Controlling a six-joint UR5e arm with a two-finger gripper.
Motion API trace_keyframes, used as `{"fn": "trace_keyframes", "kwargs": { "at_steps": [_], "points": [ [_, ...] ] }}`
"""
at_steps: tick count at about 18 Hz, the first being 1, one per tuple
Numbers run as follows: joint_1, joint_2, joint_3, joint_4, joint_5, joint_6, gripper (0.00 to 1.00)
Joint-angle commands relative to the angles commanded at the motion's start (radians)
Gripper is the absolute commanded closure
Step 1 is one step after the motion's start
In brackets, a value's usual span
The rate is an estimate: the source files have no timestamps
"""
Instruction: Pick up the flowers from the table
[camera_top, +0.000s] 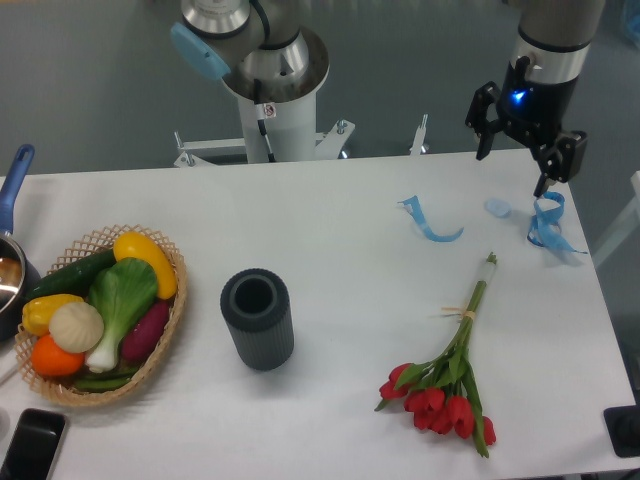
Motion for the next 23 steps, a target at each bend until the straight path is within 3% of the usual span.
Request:
{"fn": "trace_keyframes", "kwargs": {
  "at_steps": [9, 12, 16, 23],
  "points": [
    [0.000, 0.002, -0.031, 0.003, -0.002, 0.000, 0.00],
    [0.002, 0.005, -0.070, 0.086, -0.008, -0.011, 0.00],
    [-0.002, 0.015, -0.153, 0.215, -0.040, -0.129, 0.00],
    [-0.031, -0.031, -0.150, 0.230, -0.078, -0.244, 0.00]
  ]
}}
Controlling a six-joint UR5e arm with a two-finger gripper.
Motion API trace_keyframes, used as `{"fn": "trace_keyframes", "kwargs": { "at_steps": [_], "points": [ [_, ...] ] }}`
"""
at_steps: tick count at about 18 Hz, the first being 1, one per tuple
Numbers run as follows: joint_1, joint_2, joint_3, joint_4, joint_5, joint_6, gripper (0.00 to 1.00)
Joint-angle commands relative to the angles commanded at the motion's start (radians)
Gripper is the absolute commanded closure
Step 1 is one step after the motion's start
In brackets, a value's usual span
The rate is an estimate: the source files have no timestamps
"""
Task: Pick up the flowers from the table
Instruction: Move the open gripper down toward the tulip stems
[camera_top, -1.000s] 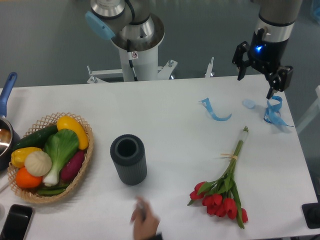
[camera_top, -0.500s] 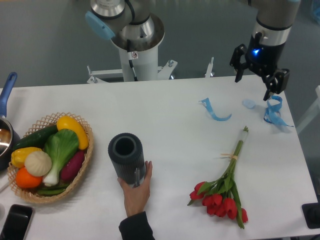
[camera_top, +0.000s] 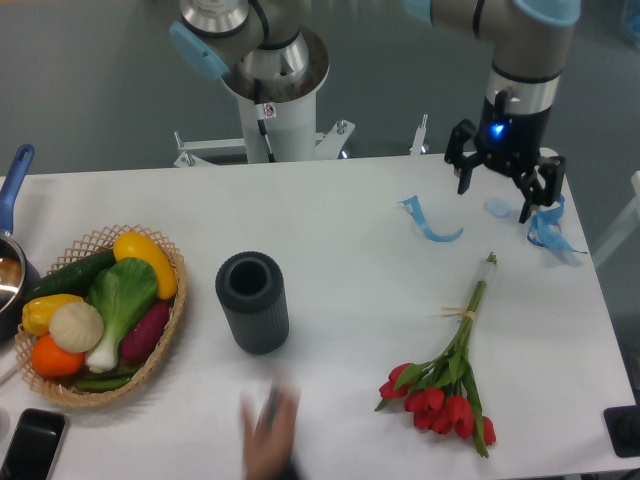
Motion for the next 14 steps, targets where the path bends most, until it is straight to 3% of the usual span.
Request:
{"fn": "trace_keyframes", "kwargs": {
  "at_steps": [4, 9, 14],
  "points": [
    [-0.028, -0.054, 0.009, 0.008, -0.002, -0.093, 0.00],
    [-0.049, -0.155, 0.008, 0.162, 0.005, -0.259, 0.00],
    [-0.049, -0.230, 0.026, 0.210, 0.005, -0.261, 0.00]
  ]
}}
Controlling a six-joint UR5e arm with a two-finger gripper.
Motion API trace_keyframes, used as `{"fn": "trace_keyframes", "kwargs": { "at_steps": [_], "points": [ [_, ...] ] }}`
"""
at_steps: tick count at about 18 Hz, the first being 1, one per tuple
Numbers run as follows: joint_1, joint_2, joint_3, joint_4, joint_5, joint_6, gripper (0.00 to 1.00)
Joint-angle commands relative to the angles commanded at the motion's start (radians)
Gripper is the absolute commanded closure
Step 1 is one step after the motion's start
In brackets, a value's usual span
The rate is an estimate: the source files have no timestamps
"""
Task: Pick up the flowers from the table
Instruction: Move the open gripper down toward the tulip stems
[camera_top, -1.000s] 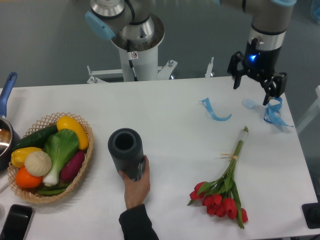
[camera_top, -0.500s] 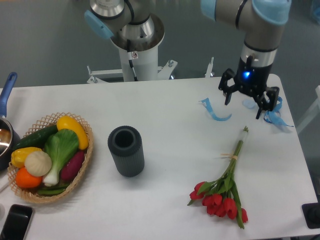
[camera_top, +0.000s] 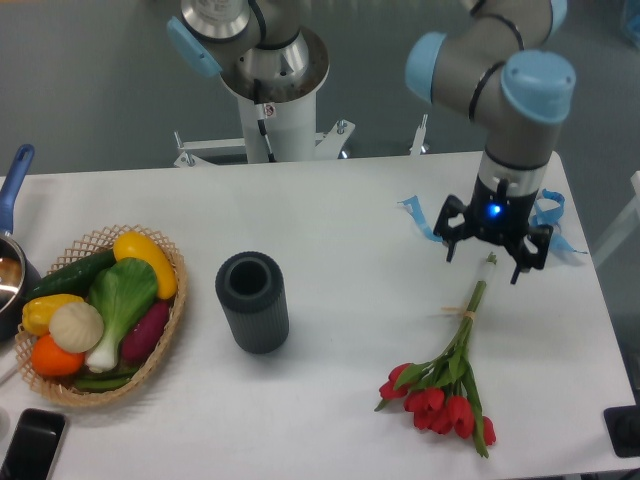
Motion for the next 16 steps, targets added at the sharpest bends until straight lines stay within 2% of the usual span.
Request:
{"fn": "trace_keyframes", "kwargs": {
  "at_steps": [2, 7, 14, 16],
  "points": [
    [-0.003, -0.041, 0.026, 0.023, 0.000, -0.003, 0.00],
    [-0.038, -0.135, 0.075, 0.029, -0.003, -0.009, 0.00],
    [-0.066, -0.177, 0.077, 0.032, 0.002, -0.011, 0.00],
    [-0.072, -0.189, 0.075, 0.064, 0.002, -0.011, 0.00]
  ]
}}
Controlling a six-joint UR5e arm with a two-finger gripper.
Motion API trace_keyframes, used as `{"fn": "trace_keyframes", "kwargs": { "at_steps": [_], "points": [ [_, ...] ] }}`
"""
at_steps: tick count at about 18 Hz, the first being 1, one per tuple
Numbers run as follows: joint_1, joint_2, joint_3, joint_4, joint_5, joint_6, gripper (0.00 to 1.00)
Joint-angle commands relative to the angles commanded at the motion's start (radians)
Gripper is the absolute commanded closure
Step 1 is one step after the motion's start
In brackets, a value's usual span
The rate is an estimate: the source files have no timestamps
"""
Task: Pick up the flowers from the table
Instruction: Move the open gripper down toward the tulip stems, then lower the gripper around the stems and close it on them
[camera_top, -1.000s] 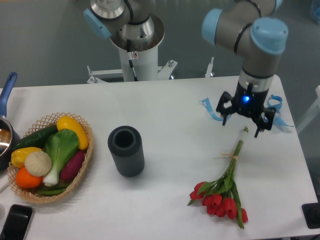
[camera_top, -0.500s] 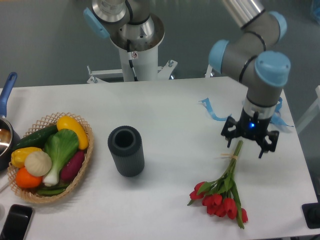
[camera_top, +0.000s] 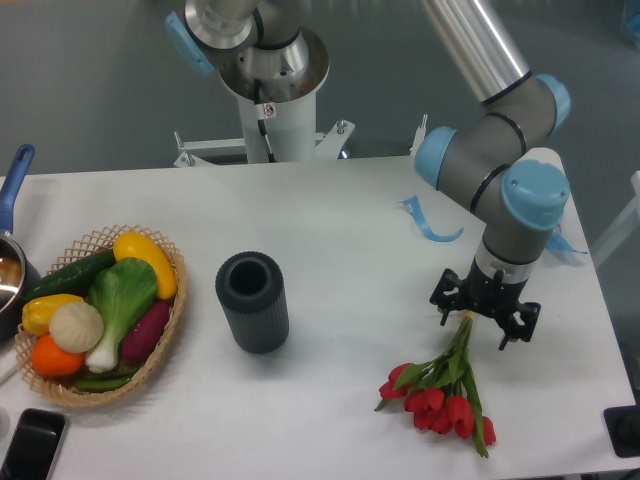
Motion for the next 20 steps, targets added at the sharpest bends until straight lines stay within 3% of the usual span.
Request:
{"fn": "trace_keyframes", "kwargs": {
  "at_steps": [6, 9, 18, 20],
  "points": [
    [-0.021, -0.028, 0.003, 0.019, 0.002, -0.002, 0.00],
    [-0.031, -0.038, -0.003, 0.068, 0.002, -0.023, 0.00],
    [-0.037, -0.055, 0.003, 0.072, 0.023, -0.031, 0.00],
    [-0.043, -0.055, 0.005, 0.072, 0.026, -0.031, 0.08]
  ]
}}
